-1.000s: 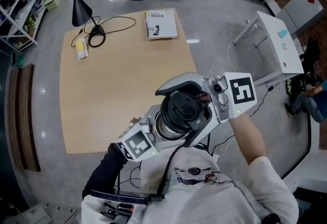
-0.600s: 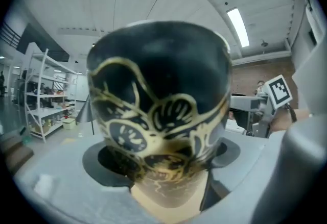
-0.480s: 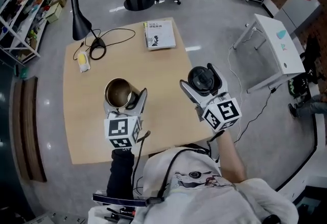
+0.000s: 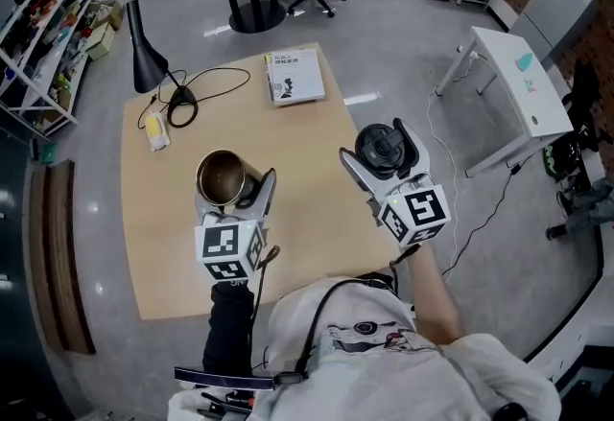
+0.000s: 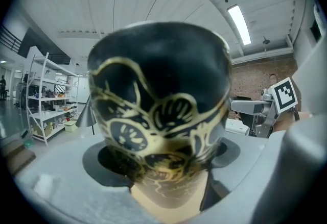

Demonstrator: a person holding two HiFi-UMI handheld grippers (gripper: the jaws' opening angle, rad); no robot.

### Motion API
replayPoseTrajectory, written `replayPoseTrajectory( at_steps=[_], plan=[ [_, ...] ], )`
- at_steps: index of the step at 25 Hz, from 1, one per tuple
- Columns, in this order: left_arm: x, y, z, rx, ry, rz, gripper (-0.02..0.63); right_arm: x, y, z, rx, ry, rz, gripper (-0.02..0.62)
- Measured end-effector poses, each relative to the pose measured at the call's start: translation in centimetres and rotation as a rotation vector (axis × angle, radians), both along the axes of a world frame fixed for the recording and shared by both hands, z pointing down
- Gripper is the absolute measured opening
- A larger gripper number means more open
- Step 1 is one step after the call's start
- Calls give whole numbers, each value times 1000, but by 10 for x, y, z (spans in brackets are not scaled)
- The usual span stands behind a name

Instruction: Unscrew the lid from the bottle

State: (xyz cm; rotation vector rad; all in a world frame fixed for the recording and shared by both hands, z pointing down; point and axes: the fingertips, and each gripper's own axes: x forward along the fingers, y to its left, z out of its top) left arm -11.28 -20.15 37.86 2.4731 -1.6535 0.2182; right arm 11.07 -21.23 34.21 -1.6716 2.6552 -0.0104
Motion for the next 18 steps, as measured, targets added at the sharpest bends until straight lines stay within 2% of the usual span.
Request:
replayPoseTrajectory(
  at_steps=[18],
  plan=[
    [9,10,-6,2,-19,10,416,3,1,-2,3,24,-44,499]
  ],
)
